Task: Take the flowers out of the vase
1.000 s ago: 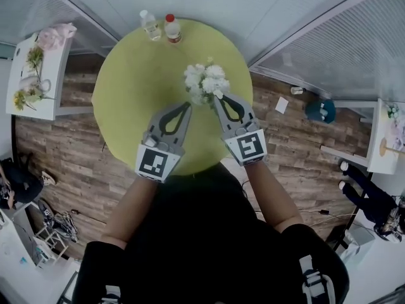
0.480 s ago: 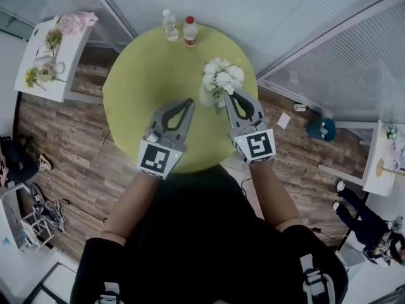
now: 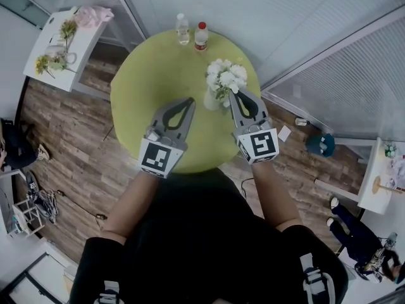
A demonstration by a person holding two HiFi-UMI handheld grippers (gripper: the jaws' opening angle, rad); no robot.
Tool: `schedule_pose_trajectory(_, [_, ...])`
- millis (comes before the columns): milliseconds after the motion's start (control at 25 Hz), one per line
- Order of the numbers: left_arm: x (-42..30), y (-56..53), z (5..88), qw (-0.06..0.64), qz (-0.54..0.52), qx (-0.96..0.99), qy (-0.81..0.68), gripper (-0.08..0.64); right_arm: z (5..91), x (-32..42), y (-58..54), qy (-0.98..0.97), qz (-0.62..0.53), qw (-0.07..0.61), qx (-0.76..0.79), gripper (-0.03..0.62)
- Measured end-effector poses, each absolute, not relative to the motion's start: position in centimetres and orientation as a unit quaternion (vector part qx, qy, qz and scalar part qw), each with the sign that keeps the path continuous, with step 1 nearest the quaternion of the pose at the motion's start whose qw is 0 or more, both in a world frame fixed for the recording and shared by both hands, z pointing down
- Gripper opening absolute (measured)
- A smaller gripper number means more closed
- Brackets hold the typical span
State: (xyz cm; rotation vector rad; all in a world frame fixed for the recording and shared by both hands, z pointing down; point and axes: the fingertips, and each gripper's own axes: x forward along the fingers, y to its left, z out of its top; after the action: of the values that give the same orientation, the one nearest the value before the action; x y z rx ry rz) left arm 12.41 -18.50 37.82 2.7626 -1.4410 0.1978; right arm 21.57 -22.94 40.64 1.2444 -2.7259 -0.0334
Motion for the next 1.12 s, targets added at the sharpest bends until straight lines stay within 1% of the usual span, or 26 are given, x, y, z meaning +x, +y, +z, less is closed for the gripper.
schedule_pose_trajectory(480, [12.0, -18.4, 36.6, 0.010, 0.059, 0.892, -0.448, 0.014, 38.5, 21.7, -22.2, -0.902, -0.031, 0.077, 0.424, 0.026])
schedule_pose_trajectory(1120, [7.7, -18.0, 35.4, 0.005, 0.038, 0.911, -0.410, 0.014, 34.8, 19.8, -21.8, -0.871, -0.071, 0.083, 0.478, 0.026])
